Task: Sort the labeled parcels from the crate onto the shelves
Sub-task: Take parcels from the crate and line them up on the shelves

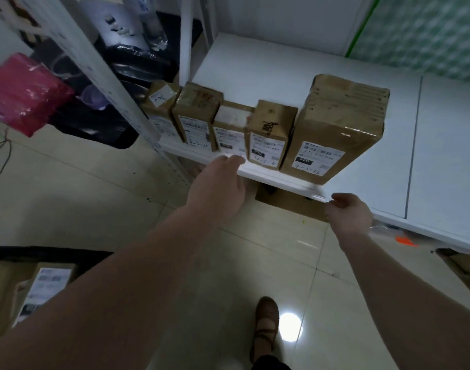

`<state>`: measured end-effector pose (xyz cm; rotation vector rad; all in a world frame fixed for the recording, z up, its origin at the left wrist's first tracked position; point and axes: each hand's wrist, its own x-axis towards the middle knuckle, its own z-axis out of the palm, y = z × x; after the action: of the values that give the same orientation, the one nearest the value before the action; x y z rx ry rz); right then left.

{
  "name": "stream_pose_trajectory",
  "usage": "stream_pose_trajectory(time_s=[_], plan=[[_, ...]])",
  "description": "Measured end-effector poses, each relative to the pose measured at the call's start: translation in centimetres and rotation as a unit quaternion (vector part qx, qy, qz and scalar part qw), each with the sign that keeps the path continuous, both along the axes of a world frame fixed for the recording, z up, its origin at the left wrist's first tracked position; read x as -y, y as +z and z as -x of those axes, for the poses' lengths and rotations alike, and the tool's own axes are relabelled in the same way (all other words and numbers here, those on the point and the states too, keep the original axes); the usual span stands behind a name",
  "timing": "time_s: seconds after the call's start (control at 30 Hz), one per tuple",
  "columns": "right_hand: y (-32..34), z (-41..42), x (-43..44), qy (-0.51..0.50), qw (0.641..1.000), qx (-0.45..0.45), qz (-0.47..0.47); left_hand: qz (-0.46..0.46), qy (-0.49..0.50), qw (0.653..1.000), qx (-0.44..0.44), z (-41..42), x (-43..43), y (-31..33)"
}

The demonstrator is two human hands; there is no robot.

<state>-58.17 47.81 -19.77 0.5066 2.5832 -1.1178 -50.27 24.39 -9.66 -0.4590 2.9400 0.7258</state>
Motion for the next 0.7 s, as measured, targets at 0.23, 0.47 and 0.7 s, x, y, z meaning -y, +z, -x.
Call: stream_pose_trajectory(time_s=[0.23,0.47,0.7], plan=[[4.2,-11.8,7.6,0.077,0.995,0.008,0.066,-0.001,0.074,0.997,0.019,-14.8,3.9,2.9],[9.1,-28.3,16.9,0.140,0.981,-0.004,0.133,-0.054,0.201,0.978,0.012,-35.4,9.5,6.1],[10.6,-45.3,23.9,0.259,0.944,0.115,0.171,-0.133,0.392,0.909,0.040,-55.0,14.6,6.4]])
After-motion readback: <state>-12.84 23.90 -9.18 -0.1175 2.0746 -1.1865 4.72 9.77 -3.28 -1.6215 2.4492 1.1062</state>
